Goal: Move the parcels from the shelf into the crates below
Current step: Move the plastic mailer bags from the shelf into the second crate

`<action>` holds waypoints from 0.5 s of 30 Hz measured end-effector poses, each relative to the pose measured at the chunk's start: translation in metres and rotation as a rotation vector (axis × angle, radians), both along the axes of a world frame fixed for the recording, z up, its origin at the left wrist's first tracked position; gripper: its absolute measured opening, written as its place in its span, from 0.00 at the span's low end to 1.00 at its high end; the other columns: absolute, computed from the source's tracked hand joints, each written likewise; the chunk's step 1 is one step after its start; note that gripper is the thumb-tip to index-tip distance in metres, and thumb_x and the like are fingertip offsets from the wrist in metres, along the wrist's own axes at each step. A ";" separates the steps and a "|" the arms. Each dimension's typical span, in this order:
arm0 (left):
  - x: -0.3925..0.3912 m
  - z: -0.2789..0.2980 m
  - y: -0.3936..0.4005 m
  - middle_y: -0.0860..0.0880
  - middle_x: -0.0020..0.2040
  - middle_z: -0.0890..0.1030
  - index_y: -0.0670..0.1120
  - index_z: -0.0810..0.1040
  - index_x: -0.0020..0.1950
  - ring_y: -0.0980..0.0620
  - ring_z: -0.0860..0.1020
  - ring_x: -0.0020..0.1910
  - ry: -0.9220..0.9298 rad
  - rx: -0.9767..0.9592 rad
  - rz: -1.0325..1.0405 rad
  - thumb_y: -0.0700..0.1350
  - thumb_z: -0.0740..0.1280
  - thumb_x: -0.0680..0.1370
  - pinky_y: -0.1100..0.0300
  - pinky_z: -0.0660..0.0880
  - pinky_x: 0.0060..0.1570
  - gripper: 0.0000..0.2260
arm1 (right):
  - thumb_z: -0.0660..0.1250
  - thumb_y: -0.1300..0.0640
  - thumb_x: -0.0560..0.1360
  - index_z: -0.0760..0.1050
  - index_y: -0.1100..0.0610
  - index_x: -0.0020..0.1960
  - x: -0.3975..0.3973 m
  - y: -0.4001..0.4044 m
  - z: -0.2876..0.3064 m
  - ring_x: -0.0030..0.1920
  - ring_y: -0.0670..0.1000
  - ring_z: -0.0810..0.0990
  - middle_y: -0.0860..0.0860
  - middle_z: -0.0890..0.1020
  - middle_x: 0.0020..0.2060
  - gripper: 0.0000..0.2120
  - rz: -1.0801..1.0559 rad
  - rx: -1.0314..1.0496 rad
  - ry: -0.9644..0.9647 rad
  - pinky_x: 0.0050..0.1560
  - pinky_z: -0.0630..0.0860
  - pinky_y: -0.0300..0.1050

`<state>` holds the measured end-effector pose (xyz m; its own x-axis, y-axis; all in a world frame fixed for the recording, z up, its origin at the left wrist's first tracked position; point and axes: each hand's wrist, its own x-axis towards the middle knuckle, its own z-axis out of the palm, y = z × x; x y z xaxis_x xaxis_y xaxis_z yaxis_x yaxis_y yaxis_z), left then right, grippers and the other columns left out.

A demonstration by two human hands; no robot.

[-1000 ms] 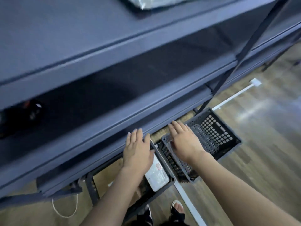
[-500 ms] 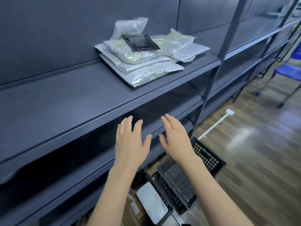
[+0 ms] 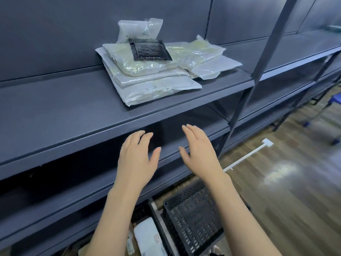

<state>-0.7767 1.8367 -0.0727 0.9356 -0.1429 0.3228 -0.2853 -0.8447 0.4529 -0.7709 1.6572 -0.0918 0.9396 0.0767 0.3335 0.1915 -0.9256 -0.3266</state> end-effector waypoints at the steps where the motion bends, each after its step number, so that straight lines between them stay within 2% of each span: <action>1: 0.006 0.000 -0.015 0.45 0.67 0.72 0.43 0.73 0.67 0.46 0.67 0.68 -0.003 -0.003 0.028 0.48 0.66 0.77 0.52 0.62 0.68 0.20 | 0.67 0.58 0.76 0.64 0.64 0.73 0.009 -0.015 0.002 0.72 0.59 0.65 0.59 0.68 0.70 0.28 0.020 0.014 -0.004 0.72 0.62 0.56; 4: 0.021 0.005 -0.065 0.44 0.66 0.73 0.41 0.73 0.67 0.45 0.68 0.67 -0.022 -0.014 0.121 0.47 0.67 0.77 0.51 0.63 0.67 0.20 | 0.68 0.60 0.75 0.65 0.65 0.71 0.037 -0.060 0.014 0.71 0.60 0.66 0.61 0.69 0.69 0.28 0.119 0.032 -0.003 0.71 0.63 0.58; 9: 0.033 0.026 -0.133 0.44 0.67 0.72 0.42 0.72 0.68 0.46 0.67 0.68 -0.032 -0.016 0.257 0.48 0.66 0.77 0.54 0.62 0.67 0.21 | 0.66 0.58 0.76 0.63 0.63 0.73 0.075 -0.123 0.042 0.73 0.58 0.62 0.58 0.66 0.72 0.27 0.279 -0.002 -0.013 0.74 0.56 0.48; 15: 0.048 0.057 -0.151 0.46 0.71 0.67 0.45 0.66 0.72 0.47 0.63 0.71 0.000 0.106 0.346 0.51 0.63 0.78 0.53 0.60 0.70 0.24 | 0.64 0.56 0.78 0.60 0.62 0.75 0.110 -0.140 0.066 0.73 0.57 0.60 0.58 0.63 0.73 0.28 0.448 -0.060 -0.009 0.73 0.54 0.46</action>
